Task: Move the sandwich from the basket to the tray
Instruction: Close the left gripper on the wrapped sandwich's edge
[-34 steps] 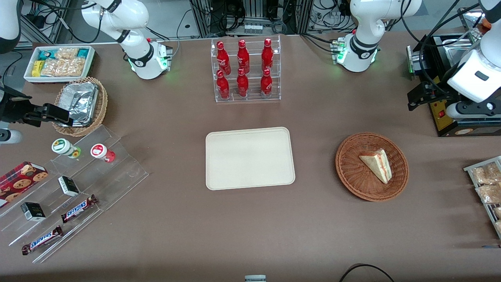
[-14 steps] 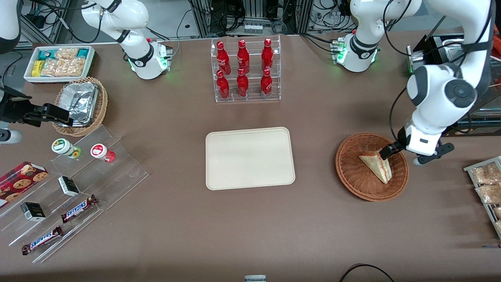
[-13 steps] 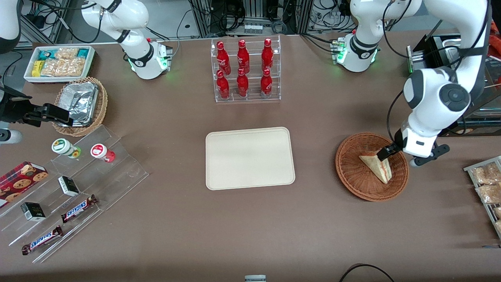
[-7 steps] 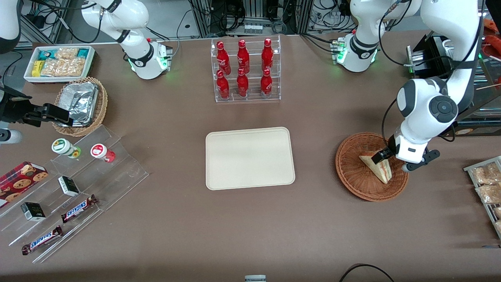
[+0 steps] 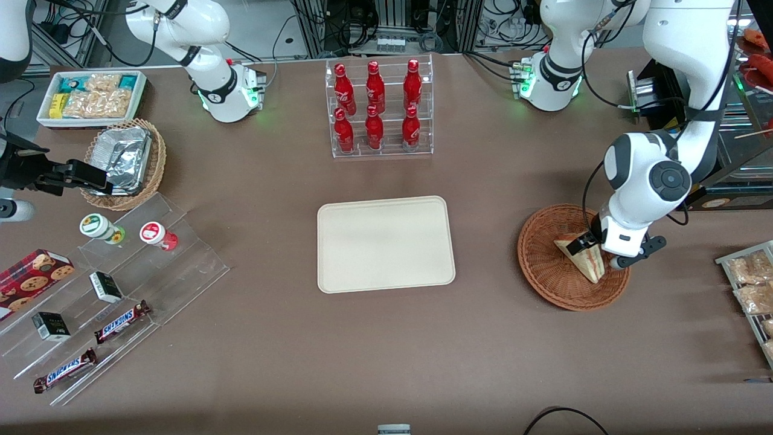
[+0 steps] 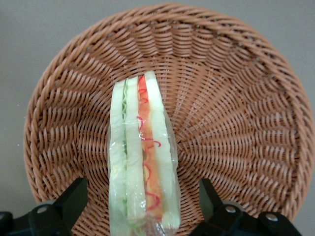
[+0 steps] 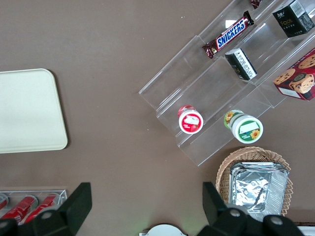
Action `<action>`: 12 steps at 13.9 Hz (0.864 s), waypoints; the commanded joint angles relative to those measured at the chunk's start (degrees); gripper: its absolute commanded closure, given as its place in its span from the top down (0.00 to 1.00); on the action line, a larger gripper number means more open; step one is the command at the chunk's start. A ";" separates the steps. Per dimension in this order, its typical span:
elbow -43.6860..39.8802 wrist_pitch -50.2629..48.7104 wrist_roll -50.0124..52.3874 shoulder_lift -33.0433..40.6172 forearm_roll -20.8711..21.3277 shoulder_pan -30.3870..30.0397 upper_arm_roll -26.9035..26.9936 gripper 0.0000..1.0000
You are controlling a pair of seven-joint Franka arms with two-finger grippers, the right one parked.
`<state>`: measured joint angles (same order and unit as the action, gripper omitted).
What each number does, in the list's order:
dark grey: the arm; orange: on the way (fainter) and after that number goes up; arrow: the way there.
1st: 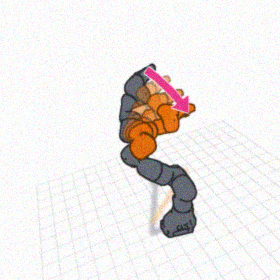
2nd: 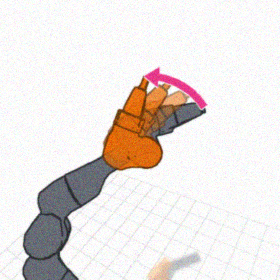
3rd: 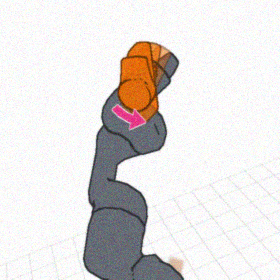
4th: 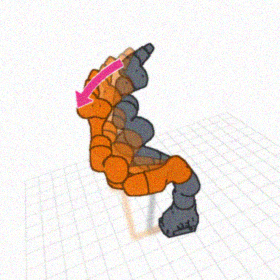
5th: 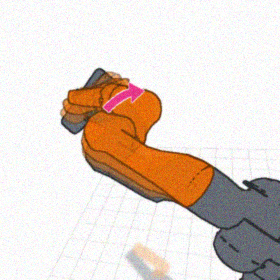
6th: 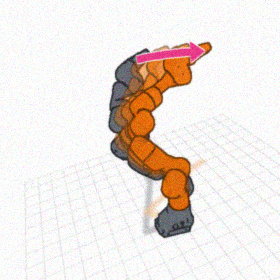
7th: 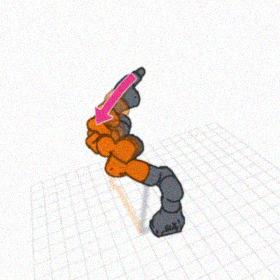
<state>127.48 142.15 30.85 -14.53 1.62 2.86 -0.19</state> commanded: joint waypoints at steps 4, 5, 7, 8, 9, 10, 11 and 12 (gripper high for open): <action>1.54 1.37 1.41 -0.68 1.01 0.48 0.19 0.99; 2.07 1.37 1.41 -0.50 1.01 0.48 0.19 0.95; 2.16 1.28 1.50 -0.32 1.01 0.48 0.19 0.75; 2.16 1.11 1.50 -0.32 1.01 0.48 0.19 0.60; 2.07 1.02 1.41 -0.24 1.01 0.48 0.19 0.42; 1.81 0.85 1.41 -0.15 1.01 0.48 0.19 0.28; 1.46 0.76 1.41 -0.06 1.01 0.48 0.19 0.14; 1.11 0.67 1.32 0.20 1.01 0.48 0.19 0.07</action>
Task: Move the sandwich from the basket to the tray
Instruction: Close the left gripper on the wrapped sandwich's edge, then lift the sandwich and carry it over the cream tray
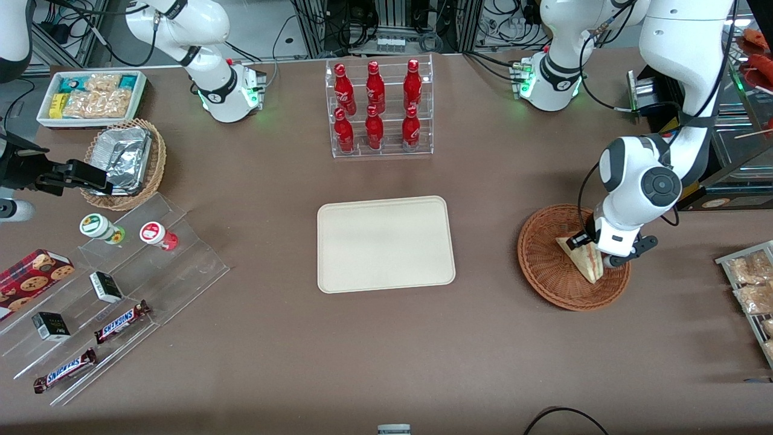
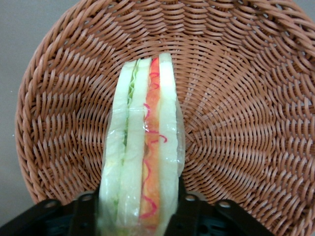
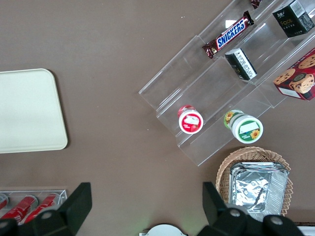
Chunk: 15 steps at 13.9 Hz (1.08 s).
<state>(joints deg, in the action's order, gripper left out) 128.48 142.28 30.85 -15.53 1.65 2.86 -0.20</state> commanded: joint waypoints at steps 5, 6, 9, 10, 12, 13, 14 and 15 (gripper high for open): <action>-6.99 -11.91 1.14 4.18 2.65 1.96 -0.24 0.07; -9.01 -14.81 1.14 4.71 2.92 2.67 -0.33 0.07; -16.38 -24.30 1.49 5.34 2.92 8.28 -0.59 0.07; -18.94 -27.38 1.49 4.99 2.92 10.04 -0.68 0.07; -21.59 -29.95 1.49 4.63 2.92 14.95 -0.68 0.07; -22.38 -30.04 1.93 4.46 2.83 17.15 -0.77 0.07; -23.00 -30.04 3.41 3.59 2.75 19.87 -0.77 0.07; -23.62 -29.78 5.17 2.88 2.74 22.69 -0.77 0.07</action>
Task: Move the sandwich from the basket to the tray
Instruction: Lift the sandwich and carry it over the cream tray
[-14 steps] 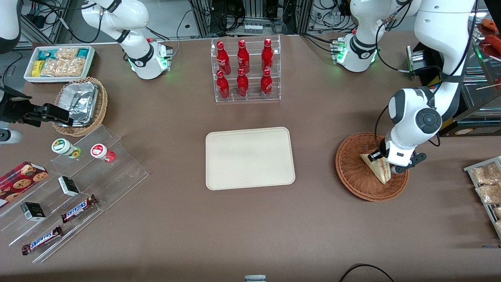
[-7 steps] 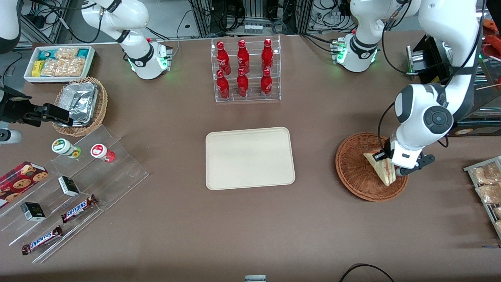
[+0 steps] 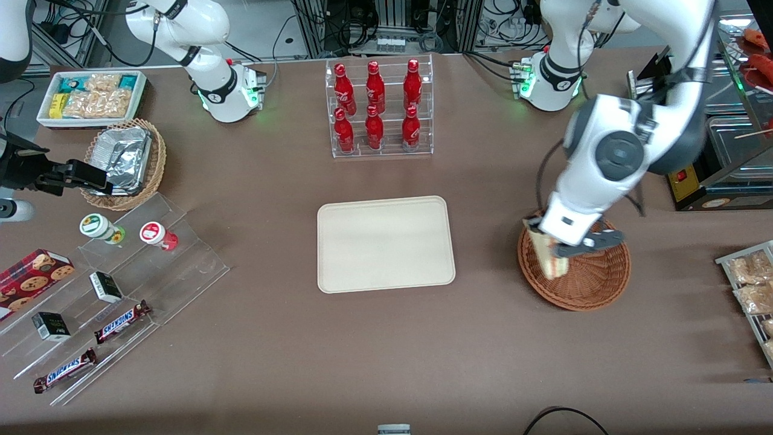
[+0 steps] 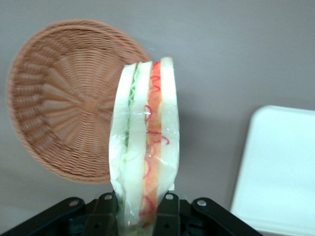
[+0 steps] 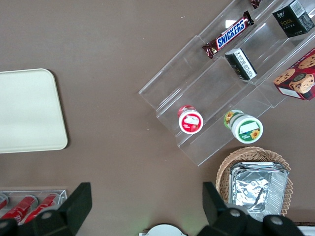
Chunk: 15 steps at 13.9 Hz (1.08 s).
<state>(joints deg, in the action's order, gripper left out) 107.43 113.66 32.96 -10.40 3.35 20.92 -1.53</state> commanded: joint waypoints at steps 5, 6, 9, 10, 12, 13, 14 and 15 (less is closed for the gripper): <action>-12.21 -0.20 9.20 -12.77 -0.79 15.36 0.56 0.07; -15.29 -0.20 10.09 -15.76 -1.06 17.38 0.56 0.07; -20.84 2.94 13.34 -22.81 -1.15 20.91 0.56 0.07; -20.86 5.58 14.66 -23.52 -1.06 21.44 0.56 0.06; -20.85 9.46 17.12 -25.45 -0.97 23.63 0.56 0.05; -20.77 10.26 17.48 -26.33 -1.06 24.08 0.56 0.05; -20.77 10.70 17.57 -26.86 -1.06 24.25 0.56 0.04; -20.77 11.57 17.57 -27.65 -0.97 25.21 0.56 0.04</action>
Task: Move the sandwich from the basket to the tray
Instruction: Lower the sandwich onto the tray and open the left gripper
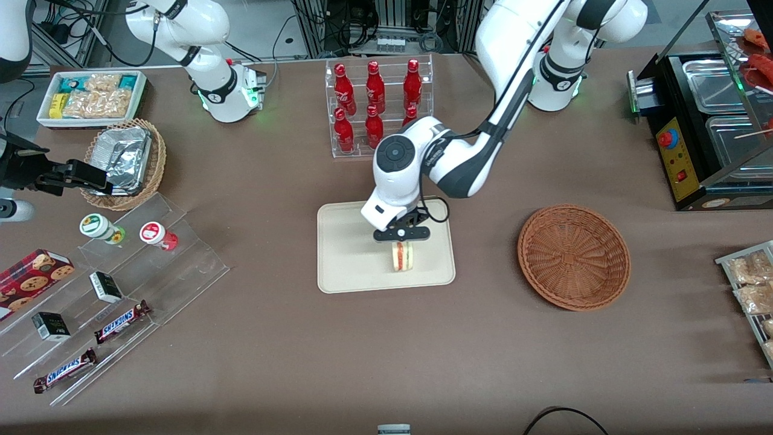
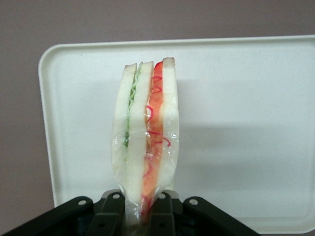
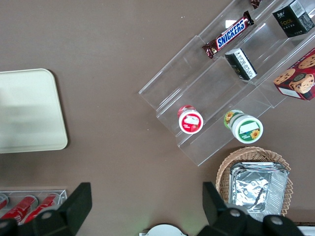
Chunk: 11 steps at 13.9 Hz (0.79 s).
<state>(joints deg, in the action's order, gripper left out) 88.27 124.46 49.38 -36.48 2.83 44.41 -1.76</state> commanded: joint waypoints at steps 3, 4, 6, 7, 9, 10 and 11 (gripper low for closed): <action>-1.61 3.24 1.42 -3.77 -0.19 3.49 0.88 0.04; -1.18 3.86 1.42 -3.94 -0.19 3.83 0.79 0.04; -1.26 4.13 1.42 -4.30 -0.54 4.01 0.79 0.04; -1.17 4.21 1.51 -4.65 -0.54 4.01 0.79 0.04; -1.26 4.39 1.77 -5.52 -0.63 4.10 0.79 0.05; -1.17 4.39 2.21 -5.79 -0.63 4.10 0.79 0.08; -1.26 4.39 2.38 -5.88 -0.63 4.10 0.79 0.18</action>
<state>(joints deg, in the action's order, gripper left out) 88.21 128.59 50.40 -41.39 2.82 47.71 -1.67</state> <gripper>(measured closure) 0.846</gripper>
